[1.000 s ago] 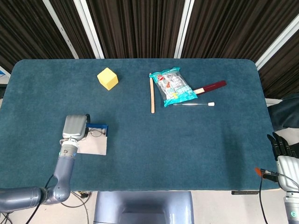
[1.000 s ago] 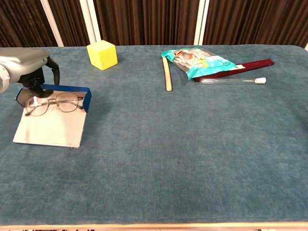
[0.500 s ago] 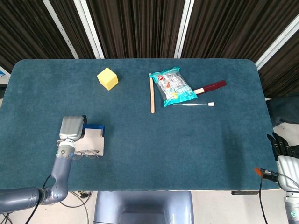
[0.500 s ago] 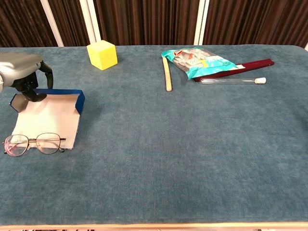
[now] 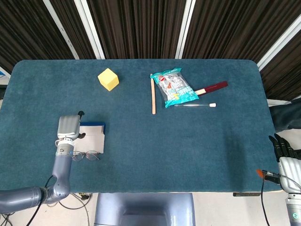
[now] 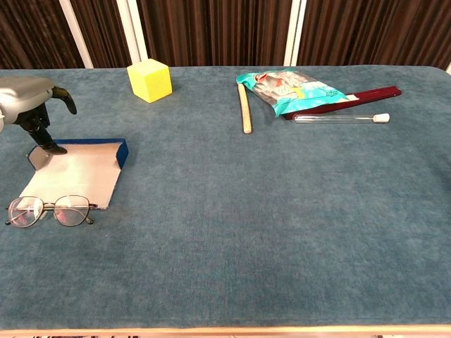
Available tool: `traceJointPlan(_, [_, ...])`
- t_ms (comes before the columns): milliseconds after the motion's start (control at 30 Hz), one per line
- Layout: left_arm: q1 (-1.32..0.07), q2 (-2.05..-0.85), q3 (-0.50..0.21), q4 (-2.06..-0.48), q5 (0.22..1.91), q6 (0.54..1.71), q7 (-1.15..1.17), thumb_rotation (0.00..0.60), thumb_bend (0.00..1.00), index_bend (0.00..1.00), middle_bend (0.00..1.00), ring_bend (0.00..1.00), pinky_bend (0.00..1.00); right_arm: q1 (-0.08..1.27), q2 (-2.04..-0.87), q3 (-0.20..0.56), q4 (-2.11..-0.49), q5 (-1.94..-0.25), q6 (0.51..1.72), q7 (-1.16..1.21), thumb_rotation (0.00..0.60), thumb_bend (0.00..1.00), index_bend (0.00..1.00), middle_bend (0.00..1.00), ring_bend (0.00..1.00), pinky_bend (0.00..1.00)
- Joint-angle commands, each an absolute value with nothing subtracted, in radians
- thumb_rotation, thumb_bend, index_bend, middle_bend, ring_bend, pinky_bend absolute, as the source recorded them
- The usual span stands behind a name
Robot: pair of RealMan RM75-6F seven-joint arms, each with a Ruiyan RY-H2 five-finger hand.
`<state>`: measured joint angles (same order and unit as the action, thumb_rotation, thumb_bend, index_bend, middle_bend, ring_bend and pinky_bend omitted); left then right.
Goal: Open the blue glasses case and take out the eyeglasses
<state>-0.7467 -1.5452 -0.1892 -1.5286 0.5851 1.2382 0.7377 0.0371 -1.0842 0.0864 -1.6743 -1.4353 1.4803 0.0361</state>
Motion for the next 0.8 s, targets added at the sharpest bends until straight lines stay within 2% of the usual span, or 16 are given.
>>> traceJointPlan(33, [-0.732,-1.528,-0.195,-1.560,0.596,1.245,0.714,0.600,0.23,0.33,1.00,1.00,1.00,0.037,-1.084,0.086,-1.675,-1.436,1.481,0.036,0.600,0.17,0.00,0.00,0.00,0.18])
traceJointPlan(200, [-0.689,-1.482,-0.172,-1.662,0.657,1.256,0.652,0.600,0.30,0.45,1.00,1.00,1.00,0.037,-1.084,0.086,-1.675,-1.435,1.480,0.036,0.600,0.17,0.00,0.00,0.00,0.18])
traceJointPlan(467, [-0.617,-1.420,-0.079,-1.764,0.710,1.263,0.628,0.600,0.32,0.48,1.00,1.00,1.00,0.037,-1.083,0.084,-1.680,-1.437,1.480,0.033,0.600,0.17,0.00,0.00,0.00,0.18])
traceJointPlan(800, [-0.583,-1.458,-0.037,-1.756,0.711,1.262,0.631,0.600,0.36,0.50,1.00,1.00,1.00,0.037,-1.082,0.085,-1.682,-1.433,1.477,0.033,0.600,0.17,0.00,0.00,0.00,0.18])
